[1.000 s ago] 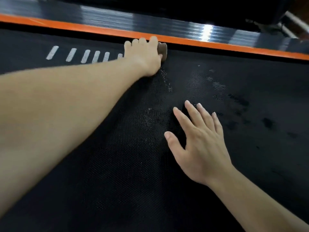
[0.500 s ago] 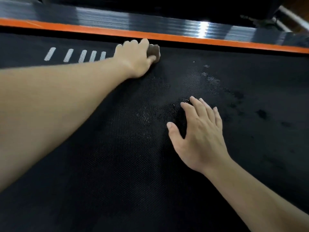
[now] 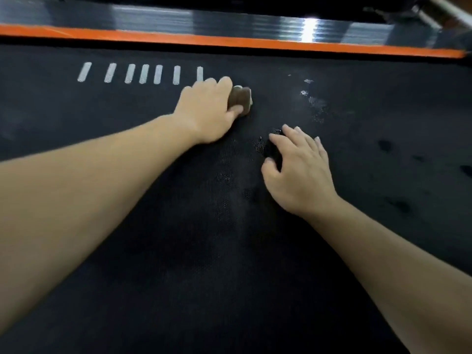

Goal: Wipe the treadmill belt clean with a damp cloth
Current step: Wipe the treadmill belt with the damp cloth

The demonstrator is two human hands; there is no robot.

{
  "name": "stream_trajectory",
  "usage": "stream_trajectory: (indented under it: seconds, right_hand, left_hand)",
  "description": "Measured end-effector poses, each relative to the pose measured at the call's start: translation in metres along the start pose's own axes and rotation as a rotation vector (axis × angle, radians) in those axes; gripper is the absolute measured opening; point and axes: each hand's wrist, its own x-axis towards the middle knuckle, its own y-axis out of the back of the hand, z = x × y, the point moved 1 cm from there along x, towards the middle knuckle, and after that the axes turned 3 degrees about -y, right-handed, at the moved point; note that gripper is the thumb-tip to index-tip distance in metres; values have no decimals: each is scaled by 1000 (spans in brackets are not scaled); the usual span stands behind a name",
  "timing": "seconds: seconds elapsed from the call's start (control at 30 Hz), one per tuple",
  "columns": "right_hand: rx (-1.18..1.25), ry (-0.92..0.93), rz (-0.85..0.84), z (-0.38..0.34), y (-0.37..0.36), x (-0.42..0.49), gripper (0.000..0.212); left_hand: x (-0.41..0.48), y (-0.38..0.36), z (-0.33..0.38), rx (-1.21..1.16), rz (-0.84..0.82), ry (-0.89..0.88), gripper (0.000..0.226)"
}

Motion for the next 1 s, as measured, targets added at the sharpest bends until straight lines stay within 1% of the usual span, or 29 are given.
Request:
stream_trajectory:
  seconds: [0.03,0.1,0.13,0.2,0.23,0.3,0.33,0.37,0.4,0.43,0.47,0.5,0.53,0.57,0.63,0.7,0.77,0.83,0.87,0.93,0.97,1.0]
  right_hand:
    - [22,8,-34,3,3,2,55]
    - [60,40,-125,14,13,7,55]
    - [80,52,-152,21,21,7,51]
    - [60,53,-128,40,32,-1,44]
    - [24,48,-122,49,36,-8,46]
    - [-65,58,-155,60,36,-24,62]
    - [-102,80,-171,64,34,-31,70]
    - [-127,104,-181,67,31,-34,76]
    - [-140,119,-186,68,29,-36,80]
    - [-144,123,-183,69,28,-36,82]
    - [-143,126,-173,69,28,-35,83]
    - [-145,131,-163,70,27,-35,83]
    - [-147,138,-159,71,26,-35,82]
    - [-146,142,-155,72,25,-36,80]
    - [-135,141,-127,73,24,-36,75]
    - [-131,139,-103,73,23,-37,72]
    - [-121,135,-95,73,23,-38,70]
    - [-113,129,-92,73,22,-38,65]
    - [-114,126,-90,73,22,-38,62]
    - [-117,125,-88,74,22,-38,60]
    - [-114,126,-89,73,21,-38,60]
    - [-109,126,-87,74,21,-38,61]
  left_hand:
    - [-11,1,7,-1,-4,-38,36]
    - [-52,3,25,-18,19,-180,33]
    - [-80,8,36,-33,28,-252,32]
    - [-140,22,59,-110,12,-408,31]
    - [-166,26,69,-141,-5,-478,30]
    - [-193,29,76,-139,-50,-557,30]
    - [-188,28,74,-96,-41,-556,31]
    - [-173,27,70,-32,0,-518,34]
    - [-150,24,63,24,43,-421,36]
    - [-123,21,51,68,45,-283,37]
    - [-99,19,39,61,28,-154,37]
    - [-86,16,32,25,14,-71,36]
    - [-86,13,33,13,21,-70,35]
    - [-97,12,41,31,38,-135,35]
    - [-138,16,67,-10,76,-349,36]
    - [-175,22,82,-103,11,-498,33]
    - [-174,22,79,-111,-22,-530,34]
    - [-144,17,74,0,22,-485,35]
    - [-118,12,71,57,50,-393,37]
    - [-62,4,58,102,0,-157,40]
    - [-42,1,52,76,-29,-76,40]
    - [-33,-2,51,47,-30,-51,39]
